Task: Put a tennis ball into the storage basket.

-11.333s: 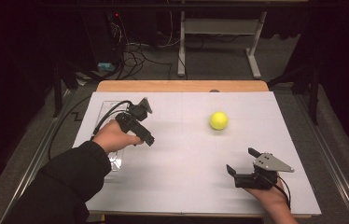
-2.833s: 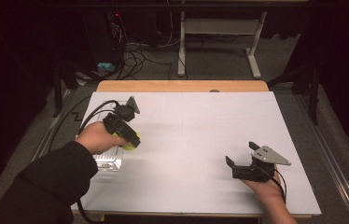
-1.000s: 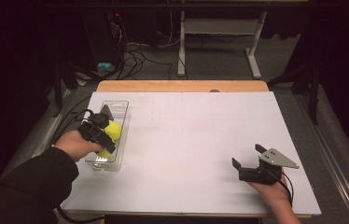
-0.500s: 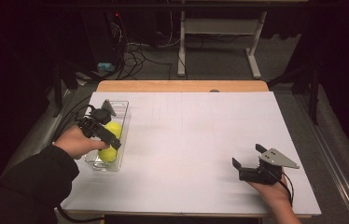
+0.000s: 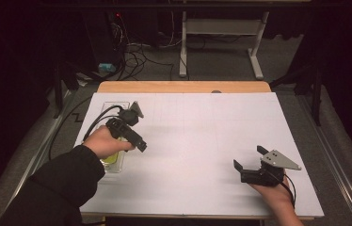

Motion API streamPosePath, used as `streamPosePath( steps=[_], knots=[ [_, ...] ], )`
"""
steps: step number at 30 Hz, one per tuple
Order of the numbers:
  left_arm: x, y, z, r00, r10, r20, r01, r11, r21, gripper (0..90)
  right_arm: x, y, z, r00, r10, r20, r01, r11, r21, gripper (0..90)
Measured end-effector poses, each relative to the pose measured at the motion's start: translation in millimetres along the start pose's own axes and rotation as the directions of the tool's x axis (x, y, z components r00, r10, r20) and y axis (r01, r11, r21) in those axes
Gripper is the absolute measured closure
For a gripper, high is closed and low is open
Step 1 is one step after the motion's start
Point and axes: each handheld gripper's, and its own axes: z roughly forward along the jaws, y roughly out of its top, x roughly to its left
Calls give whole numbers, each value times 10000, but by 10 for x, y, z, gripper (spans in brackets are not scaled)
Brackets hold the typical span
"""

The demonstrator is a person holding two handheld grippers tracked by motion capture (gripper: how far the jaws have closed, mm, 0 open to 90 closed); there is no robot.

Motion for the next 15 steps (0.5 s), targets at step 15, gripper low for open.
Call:
streamPosePath(
  steps=[15],
  knots=[
    [-375, 197, 74, 9948, 981, 255, -968, 9940, -502, 1, 6, 2, -2, 10000, -32, -47, 32, 10000, -27, 0]
  ],
)
